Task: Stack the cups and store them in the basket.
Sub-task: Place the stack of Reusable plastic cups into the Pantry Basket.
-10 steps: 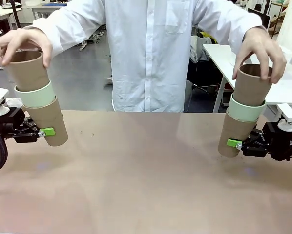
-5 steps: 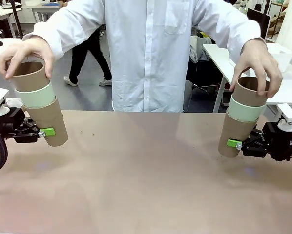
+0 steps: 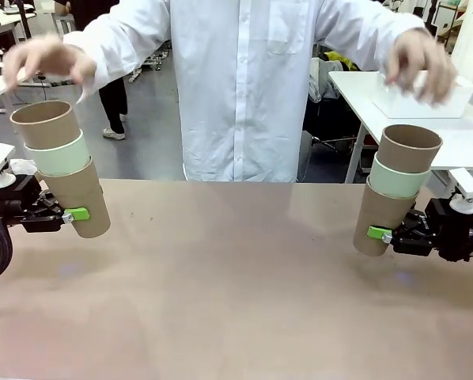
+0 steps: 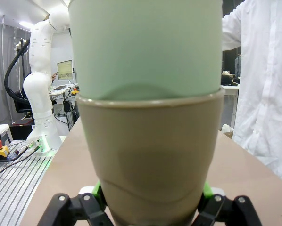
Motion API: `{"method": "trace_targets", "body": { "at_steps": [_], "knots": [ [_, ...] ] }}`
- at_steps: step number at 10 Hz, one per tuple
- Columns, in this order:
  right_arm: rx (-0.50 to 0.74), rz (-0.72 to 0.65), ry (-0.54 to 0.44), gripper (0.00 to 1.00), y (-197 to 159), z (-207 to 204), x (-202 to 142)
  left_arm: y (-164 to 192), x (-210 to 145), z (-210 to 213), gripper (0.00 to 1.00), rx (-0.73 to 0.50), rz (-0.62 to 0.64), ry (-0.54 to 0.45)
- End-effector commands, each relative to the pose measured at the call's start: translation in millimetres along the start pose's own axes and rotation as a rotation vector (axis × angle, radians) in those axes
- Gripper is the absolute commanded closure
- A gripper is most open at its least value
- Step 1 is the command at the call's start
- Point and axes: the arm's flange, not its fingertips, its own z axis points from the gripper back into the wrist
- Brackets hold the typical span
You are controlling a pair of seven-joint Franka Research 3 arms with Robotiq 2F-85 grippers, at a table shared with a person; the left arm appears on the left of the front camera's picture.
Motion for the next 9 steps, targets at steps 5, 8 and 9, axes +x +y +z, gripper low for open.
{"method": "trace_targets", "body": {
  "at_steps": [5,8,9],
  "knots": [
    [-0.004,0.002,0.000,0.16,-1.0,-2.1,5.1,0.8,4.2,-1.6,0.16,-0.006,-0.011,-0.007],
    [-0.004,0.002,0.000,0.16,-1.0,-2.1,5.1,0.8,4.2,-1.6,0.16,-0.006,-0.011,-0.007],
    [-0.004,0.002,0.000,0.16,-1.0,-2.1,5.1,0.8,4.2,-1.6,0.16,-0.006,-0.011,-0.007]
  ]
}}
